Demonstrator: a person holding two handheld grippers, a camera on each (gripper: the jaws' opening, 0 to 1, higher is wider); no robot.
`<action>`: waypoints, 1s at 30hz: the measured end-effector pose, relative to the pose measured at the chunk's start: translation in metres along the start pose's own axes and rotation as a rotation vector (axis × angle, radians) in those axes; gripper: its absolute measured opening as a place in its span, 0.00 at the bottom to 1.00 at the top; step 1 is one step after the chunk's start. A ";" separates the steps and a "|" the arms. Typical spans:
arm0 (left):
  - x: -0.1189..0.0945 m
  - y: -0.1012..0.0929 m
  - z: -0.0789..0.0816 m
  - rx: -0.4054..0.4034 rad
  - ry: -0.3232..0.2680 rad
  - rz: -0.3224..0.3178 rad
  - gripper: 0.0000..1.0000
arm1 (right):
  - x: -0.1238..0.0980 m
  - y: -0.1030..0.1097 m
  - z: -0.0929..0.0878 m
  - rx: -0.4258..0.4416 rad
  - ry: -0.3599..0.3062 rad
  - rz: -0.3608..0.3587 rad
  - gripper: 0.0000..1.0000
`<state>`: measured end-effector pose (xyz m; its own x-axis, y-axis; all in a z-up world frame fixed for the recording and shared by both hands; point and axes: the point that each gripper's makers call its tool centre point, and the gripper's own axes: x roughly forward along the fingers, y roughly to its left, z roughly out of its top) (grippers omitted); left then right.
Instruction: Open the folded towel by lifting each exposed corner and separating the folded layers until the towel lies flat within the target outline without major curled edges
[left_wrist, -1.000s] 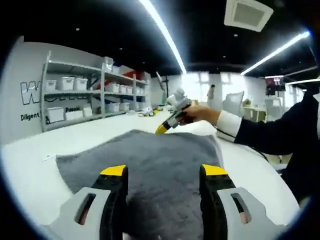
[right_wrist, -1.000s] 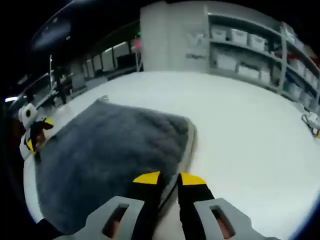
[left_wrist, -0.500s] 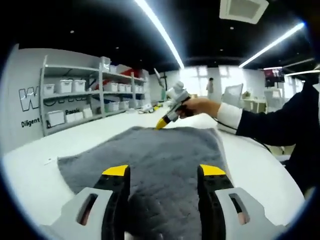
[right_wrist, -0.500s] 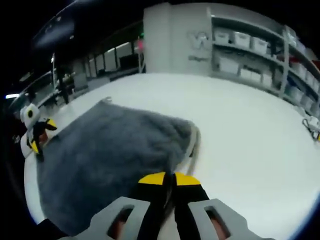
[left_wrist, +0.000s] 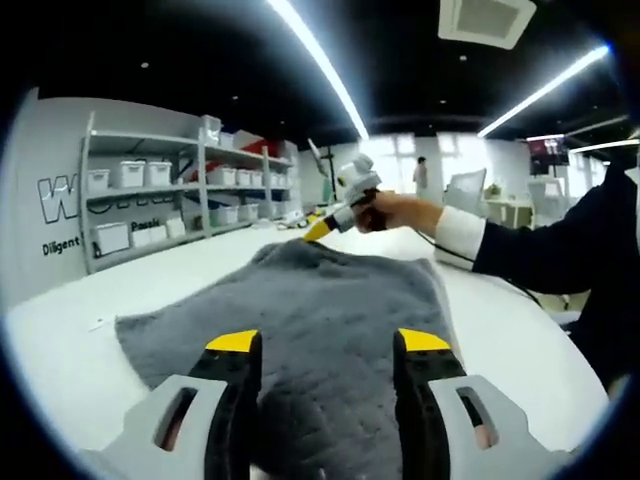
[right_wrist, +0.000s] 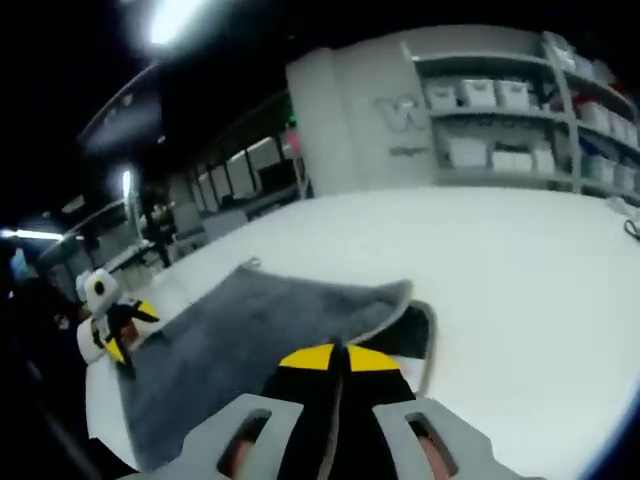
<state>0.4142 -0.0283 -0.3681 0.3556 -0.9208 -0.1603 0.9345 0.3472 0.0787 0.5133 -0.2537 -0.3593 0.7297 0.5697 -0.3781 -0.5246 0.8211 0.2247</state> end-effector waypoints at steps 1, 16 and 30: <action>0.000 0.000 0.000 0.001 0.001 0.000 0.52 | 0.001 0.003 0.000 0.002 -0.001 0.006 0.00; -0.002 0.008 -0.002 0.006 0.011 0.023 0.49 | 0.027 0.065 -0.011 -0.135 0.054 0.120 0.00; 0.001 0.004 -0.007 0.028 0.026 0.034 0.48 | 0.050 0.055 -0.037 -0.475 0.222 0.052 0.14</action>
<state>0.4180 -0.0262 -0.3748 0.3881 -0.9034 -0.1822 0.9210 0.3731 0.1118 0.5049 -0.1814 -0.3986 0.6140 0.5463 -0.5697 -0.7362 0.6566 -0.1639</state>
